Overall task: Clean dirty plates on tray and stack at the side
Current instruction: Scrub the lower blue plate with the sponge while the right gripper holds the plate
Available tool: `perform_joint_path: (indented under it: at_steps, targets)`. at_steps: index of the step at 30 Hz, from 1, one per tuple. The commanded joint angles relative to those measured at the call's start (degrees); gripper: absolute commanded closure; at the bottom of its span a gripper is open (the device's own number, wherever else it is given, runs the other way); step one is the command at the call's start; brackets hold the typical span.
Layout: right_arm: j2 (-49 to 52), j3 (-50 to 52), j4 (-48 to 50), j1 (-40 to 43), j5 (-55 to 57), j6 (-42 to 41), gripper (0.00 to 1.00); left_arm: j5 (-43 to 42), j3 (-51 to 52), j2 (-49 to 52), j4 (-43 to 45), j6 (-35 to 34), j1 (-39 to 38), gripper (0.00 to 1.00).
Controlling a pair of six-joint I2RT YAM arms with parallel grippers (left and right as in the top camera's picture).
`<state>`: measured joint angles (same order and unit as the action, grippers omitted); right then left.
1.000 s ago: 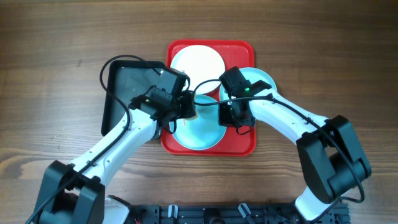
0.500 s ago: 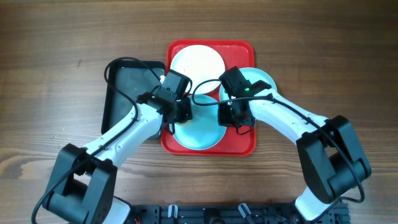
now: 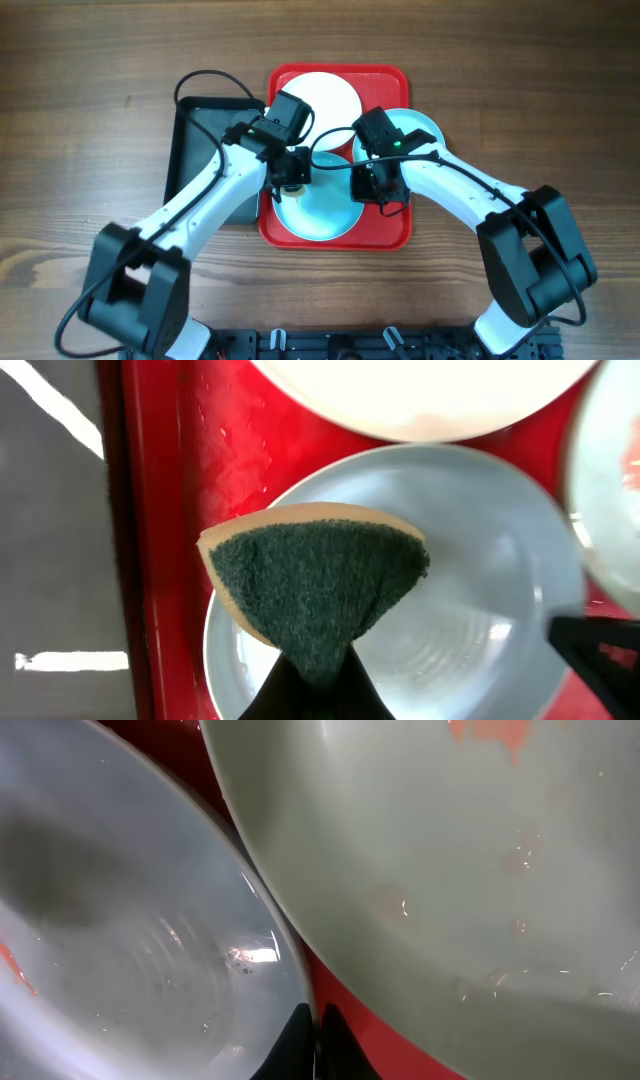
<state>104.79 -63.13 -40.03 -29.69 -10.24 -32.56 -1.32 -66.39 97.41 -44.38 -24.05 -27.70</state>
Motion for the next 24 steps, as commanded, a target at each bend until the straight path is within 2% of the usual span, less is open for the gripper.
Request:
perform_joint_path:
  at_steps: [1, 9, 24]
  targets:
    - [0.9, 0.2, 0.2, 0.3, -0.1, -0.6, 0.96, 0.8, -1.0, 3.6, 0.7, 1.1, -0.2, 0.96]
    - [0.9, 0.2, 0.2, 0.3, -0.1, -0.6, 0.96, 0.8, -1.0, 7.4, 1.2, 1.1, -0.2, 0.96]
    - [0.9, 0.2, 0.2, 0.3, -0.1, -0.6, 0.96, 0.7, 2.3, 8.7, 3.5, 1.1, -0.2, 0.96]
